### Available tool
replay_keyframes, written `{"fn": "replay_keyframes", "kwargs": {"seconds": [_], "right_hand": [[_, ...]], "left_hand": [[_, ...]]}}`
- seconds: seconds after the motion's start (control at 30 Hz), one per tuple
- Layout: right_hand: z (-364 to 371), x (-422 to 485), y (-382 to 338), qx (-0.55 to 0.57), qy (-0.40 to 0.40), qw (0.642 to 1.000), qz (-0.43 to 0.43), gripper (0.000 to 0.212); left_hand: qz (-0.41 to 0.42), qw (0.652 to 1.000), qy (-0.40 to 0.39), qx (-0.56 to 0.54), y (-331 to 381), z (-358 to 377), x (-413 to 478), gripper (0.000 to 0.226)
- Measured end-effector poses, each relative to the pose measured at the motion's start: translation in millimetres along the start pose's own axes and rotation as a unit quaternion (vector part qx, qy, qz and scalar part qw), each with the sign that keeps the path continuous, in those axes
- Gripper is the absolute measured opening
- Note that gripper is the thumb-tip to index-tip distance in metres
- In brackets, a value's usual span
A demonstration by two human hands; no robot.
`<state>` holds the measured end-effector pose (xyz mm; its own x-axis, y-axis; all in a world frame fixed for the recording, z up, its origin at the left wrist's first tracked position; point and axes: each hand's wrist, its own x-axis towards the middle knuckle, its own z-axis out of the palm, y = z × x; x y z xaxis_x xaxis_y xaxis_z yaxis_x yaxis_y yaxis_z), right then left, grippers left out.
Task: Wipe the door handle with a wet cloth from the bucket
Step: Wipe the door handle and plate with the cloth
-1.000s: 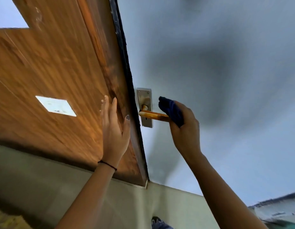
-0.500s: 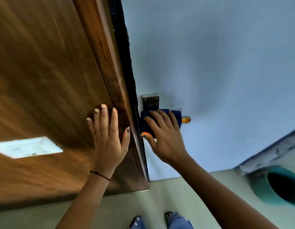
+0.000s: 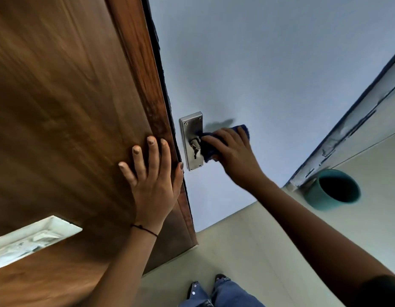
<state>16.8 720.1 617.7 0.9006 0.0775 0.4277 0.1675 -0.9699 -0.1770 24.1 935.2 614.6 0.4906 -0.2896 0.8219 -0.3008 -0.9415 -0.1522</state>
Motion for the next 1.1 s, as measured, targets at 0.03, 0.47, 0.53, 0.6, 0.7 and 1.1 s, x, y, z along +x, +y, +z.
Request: {"fn": "replay_keyframes", "kwargs": {"seconds": [0.03,0.47,0.53,0.6,0.7,1.1], "right_hand": [[-0.9,0.0,7.0,0.002,-0.001,1.000,0.013,0.048],[7.9,3.5,-7.5,-0.034,0.019,0.997,-0.060,0.055],[4.1,4.8,9.7,-0.047,0.029,0.997,-0.053,0.051],[0.3,5.4,27.6,-0.050,0.021,0.998,-0.041,0.048],[-3.5,6.7,40.1,-0.017,-0.011,1.000,-0.017,0.044],[13.7,-5.4,22.6,0.552,0.060,0.779,0.290,0.045]], "left_hand": [[0.002,1.000,0.000,0.004,0.3,0.5,-0.5,0.079],[0.006,1.000,-0.009,0.005,0.8,1.9,-0.7,0.081],[0.007,1.000,-0.007,0.000,0.6,1.5,-0.5,0.083],[0.011,1.000,-0.008,-0.001,0.6,1.0,0.5,0.083],[0.012,1.000,-0.008,-0.004,1.1,0.6,1.5,0.083],[0.008,1.000,-0.016,-0.017,1.7,-0.6,0.2,0.083]]}}
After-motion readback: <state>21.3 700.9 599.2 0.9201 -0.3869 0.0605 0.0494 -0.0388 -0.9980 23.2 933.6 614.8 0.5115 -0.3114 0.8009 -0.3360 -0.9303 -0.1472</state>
